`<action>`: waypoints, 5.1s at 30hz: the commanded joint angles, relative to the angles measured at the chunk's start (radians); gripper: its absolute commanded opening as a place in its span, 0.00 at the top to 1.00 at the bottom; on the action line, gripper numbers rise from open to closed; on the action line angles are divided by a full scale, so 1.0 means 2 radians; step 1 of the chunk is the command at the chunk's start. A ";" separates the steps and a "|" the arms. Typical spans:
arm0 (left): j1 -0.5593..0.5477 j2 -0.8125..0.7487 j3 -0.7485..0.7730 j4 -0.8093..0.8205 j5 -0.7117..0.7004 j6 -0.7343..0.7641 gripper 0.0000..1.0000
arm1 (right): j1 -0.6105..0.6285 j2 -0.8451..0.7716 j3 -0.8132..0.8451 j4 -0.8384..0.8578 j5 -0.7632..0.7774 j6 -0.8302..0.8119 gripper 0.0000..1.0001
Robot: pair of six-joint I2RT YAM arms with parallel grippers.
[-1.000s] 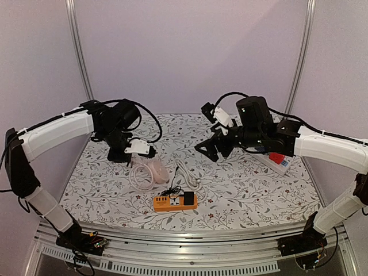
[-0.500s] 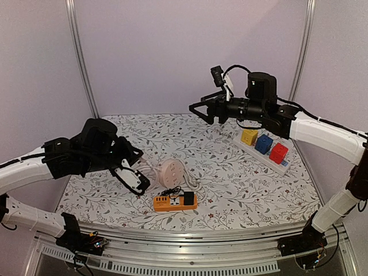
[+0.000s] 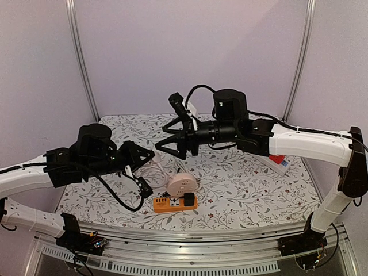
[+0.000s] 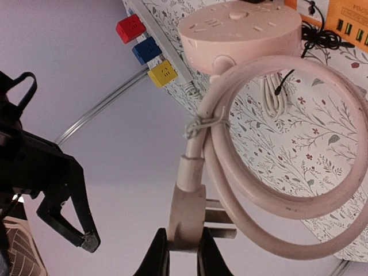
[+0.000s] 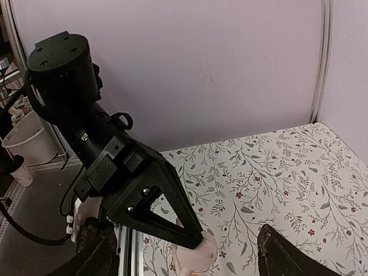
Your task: Insert the plug
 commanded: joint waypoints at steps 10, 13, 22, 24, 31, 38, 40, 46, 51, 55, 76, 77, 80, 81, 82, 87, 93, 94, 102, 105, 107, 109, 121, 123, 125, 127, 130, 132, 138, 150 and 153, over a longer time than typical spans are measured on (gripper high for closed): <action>-0.008 -0.029 -0.023 0.055 0.006 0.008 1.00 | 0.008 0.070 0.010 -0.001 0.011 -0.042 0.22; -0.008 -0.026 -0.023 0.055 -0.003 0.004 1.00 | 0.013 0.074 0.006 0.001 0.054 -0.029 0.28; -0.008 -0.007 -0.015 0.062 -0.017 -0.007 1.00 | 0.040 0.066 -0.023 0.047 0.097 -0.005 0.31; -0.008 -0.007 -0.015 0.062 -0.019 -0.010 1.00 | 0.040 0.066 -0.024 0.050 0.097 0.004 0.31; -0.008 -0.006 -0.016 0.066 -0.019 -0.007 1.00 | 0.040 0.072 -0.026 0.062 0.121 0.040 0.43; -0.008 -0.005 -0.017 0.071 -0.019 -0.005 1.00 | 0.040 0.076 -0.032 0.063 0.158 0.054 0.43; -0.008 -0.005 -0.017 0.072 -0.019 -0.005 1.00 | 0.040 0.077 -0.031 0.063 0.170 0.056 0.45; -0.008 -0.001 -0.016 0.081 -0.019 -0.004 1.00 | 0.040 0.084 -0.021 0.061 0.171 0.053 0.48; -0.008 0.000 -0.019 0.082 -0.016 -0.004 1.00 | 0.040 0.089 -0.013 0.062 0.161 0.053 0.58; -0.008 0.001 -0.021 0.089 -0.012 -0.003 1.00 | 0.040 0.093 -0.006 0.062 0.148 0.050 0.79; -0.001 0.088 0.151 -0.269 -0.068 -0.452 0.00 | -0.081 -0.056 -0.060 0.032 0.295 0.076 1.00; -0.001 0.098 0.156 -0.305 -0.041 -0.497 0.00 | -0.090 -0.082 -0.066 0.031 0.308 0.071 1.00; -0.001 0.138 0.147 -0.368 0.052 -0.604 0.03 | -0.112 -0.143 -0.084 0.021 0.347 0.041 1.00; -0.002 0.153 0.140 -0.373 0.076 -0.629 0.04 | -0.114 -0.158 -0.089 0.011 0.364 0.031 1.00; -0.002 0.176 0.134 -0.374 0.098 -0.650 0.04 | -0.117 -0.178 -0.094 0.000 0.382 0.013 1.00; -0.005 0.258 0.119 -0.336 0.125 -0.699 0.03 | -0.118 -0.277 -0.140 -0.037 0.444 -0.055 1.00; -0.005 0.326 0.125 -0.265 0.092 -0.718 0.02 | -0.118 -0.366 -0.195 -0.110 0.486 -0.090 1.00; -0.004 0.334 0.127 -0.256 0.088 -0.725 0.01 | -0.118 -0.383 -0.202 -0.121 0.489 -0.091 1.00; -0.008 0.371 0.103 -0.230 0.118 -0.769 0.03 | -0.119 -0.467 -0.258 -0.176 0.509 -0.073 1.00; -0.007 0.379 0.096 -0.210 0.099 -0.770 0.17 | -0.119 -0.485 -0.263 -0.196 0.506 -0.070 1.00; -0.006 0.382 0.098 -0.205 0.091 -0.775 0.38 | -0.118 -0.488 -0.261 -0.210 0.499 -0.070 1.00; -0.006 0.383 0.100 -0.203 0.088 -0.793 0.57 | -0.119 -0.490 -0.261 -0.220 0.493 -0.068 1.00; -0.004 0.374 0.068 -0.198 0.094 -0.999 1.00 | -0.119 -0.460 -0.261 -0.219 0.443 -0.071 1.00; -0.003 0.374 0.066 -0.197 0.093 -1.038 1.00 | -0.118 -0.451 -0.261 -0.218 0.431 -0.069 1.00; -0.003 0.378 0.068 -0.201 0.116 -1.069 1.00 | -0.119 -0.442 -0.261 -0.217 0.424 -0.066 1.00; -0.004 0.380 0.069 -0.204 0.123 -1.103 1.00 | -0.118 -0.437 -0.261 -0.216 0.418 -0.064 1.00; -0.009 0.388 0.073 -0.214 0.097 -1.137 1.00 | -0.119 -0.431 -0.265 -0.211 0.412 -0.061 1.00; -0.008 0.393 0.075 -0.216 0.097 -1.151 0.91 | -0.118 -0.429 -0.270 -0.207 0.406 -0.059 1.00; -0.014 0.385 0.096 -0.209 0.130 -1.082 0.11 | -0.119 -0.416 -0.275 -0.212 0.376 -0.058 1.00; 0.029 0.315 0.153 -0.603 0.120 -0.450 0.00 | -0.115 -0.370 -0.268 -0.228 0.311 -0.014 1.00; 0.070 0.297 0.179 -0.598 0.088 -0.426 0.02 | -0.102 -0.362 -0.263 -0.226 0.311 -0.009 1.00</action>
